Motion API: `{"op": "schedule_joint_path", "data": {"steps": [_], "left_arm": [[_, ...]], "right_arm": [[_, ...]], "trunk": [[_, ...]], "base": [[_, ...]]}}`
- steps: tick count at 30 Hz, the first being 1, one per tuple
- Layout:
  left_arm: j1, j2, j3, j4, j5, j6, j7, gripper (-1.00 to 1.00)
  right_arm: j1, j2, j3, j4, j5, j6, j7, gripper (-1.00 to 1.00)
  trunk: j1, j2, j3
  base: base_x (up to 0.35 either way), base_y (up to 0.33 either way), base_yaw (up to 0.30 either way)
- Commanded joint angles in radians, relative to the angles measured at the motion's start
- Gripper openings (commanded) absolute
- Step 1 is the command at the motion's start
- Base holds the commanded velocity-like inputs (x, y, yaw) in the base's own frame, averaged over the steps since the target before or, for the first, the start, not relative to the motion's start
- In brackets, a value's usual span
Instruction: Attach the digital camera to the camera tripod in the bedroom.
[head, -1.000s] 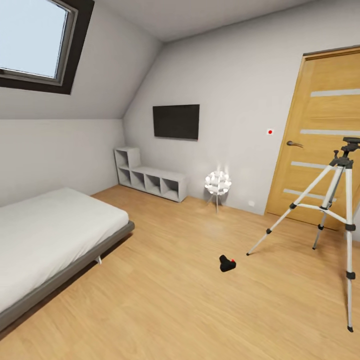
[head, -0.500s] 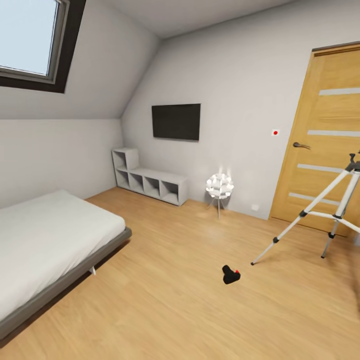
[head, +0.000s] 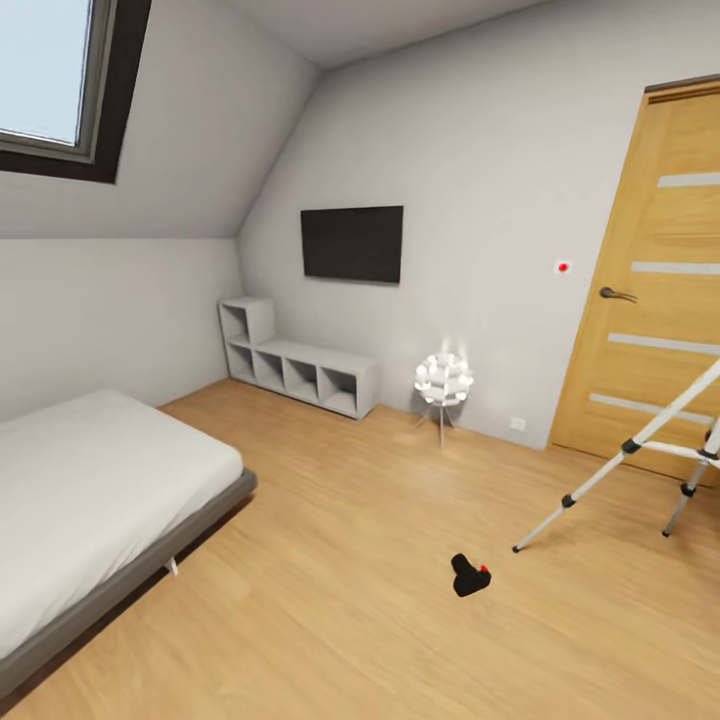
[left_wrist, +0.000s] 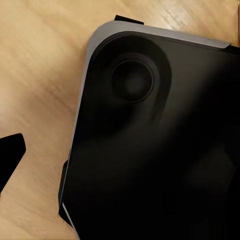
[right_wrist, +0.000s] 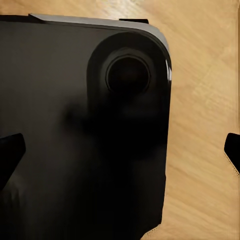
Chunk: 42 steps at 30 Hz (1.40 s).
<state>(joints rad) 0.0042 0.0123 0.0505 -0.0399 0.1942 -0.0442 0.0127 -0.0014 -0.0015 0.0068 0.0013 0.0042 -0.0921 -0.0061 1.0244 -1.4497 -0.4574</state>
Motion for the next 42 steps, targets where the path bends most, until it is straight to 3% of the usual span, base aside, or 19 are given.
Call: {"op": "schedule_joint_path", "data": {"steps": [1,27,42], "left_arm": [[0.000,0.000,0.005,-0.002,0.002,-0.001,0.001,1.00],[0.000,-0.001,0.005,-0.002,0.002,-0.009,0.001,1.00],[0.000,-0.002,0.005,-0.002,0.001,-0.012,0.001,1.00]], "right_arm": [[0.000,0.000,0.001,0.000,0.000,-0.003,-0.001,1.00],[0.000,0.001,-0.002,0.000,0.000,-0.012,-0.002,1.00],[0.000,0.003,-0.002,0.000,0.000,-0.012,0.000,1.00]], "trunk": [[0.001,0.000,-0.001],[0.001,0.000,-0.001],[0.001,0.000,-0.001]], "base": [[0.324,0.000,0.000],[0.324,0.003,0.000],[0.250,0.237,-0.150]]}}
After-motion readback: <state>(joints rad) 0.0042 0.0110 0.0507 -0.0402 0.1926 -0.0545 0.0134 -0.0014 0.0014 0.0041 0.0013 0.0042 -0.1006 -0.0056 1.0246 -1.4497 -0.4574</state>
